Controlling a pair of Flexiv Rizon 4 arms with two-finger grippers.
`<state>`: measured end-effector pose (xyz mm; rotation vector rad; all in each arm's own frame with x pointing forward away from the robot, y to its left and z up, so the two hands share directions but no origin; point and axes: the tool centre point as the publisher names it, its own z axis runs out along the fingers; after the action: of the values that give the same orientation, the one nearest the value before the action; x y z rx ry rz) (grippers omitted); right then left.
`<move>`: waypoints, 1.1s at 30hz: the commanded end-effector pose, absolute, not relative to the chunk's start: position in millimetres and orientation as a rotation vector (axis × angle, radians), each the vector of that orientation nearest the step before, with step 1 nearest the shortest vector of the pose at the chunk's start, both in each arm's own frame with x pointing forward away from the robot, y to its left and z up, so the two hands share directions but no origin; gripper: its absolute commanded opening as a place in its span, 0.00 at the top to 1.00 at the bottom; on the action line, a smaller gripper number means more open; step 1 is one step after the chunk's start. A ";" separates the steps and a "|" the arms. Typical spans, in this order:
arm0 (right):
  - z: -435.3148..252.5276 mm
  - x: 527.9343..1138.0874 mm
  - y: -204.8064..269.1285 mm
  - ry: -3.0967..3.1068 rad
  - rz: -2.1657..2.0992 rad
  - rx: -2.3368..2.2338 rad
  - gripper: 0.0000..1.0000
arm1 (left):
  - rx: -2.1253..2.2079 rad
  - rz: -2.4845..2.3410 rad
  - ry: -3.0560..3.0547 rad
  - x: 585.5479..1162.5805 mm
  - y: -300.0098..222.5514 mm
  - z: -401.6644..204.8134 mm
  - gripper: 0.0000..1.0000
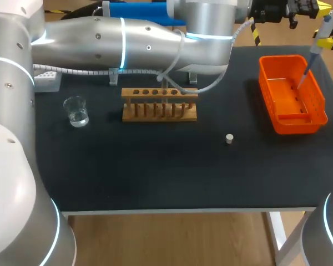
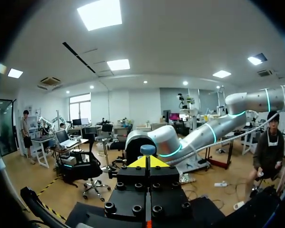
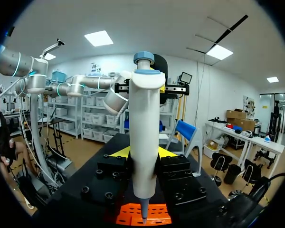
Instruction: Invert the test tube, pick up the pipette, mount the tip to pipette, aspirate from beaker and dispense into the tube, eject the tip, return the pipette, and cap with the stopper.
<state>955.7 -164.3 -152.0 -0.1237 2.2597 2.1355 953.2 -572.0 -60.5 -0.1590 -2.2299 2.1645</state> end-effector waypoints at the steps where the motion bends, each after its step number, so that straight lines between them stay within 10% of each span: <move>1: -150.5 955.1 -164.4 2.262 2.132 -0.124 1.00 | -0.161 2.161 -2.231 953.5 -574.0 -61.6 1.00; 33: -150.5 955.1 -164.4 2.262 2.132 -0.124 1.00 | -0.142 2.128 -2.217 953.3 -577.9 -79.3 1.00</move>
<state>955.2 -164.8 -156.9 -0.1215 2.2587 2.1341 950.1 -574.2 -72.7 -0.1371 -2.2181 2.1357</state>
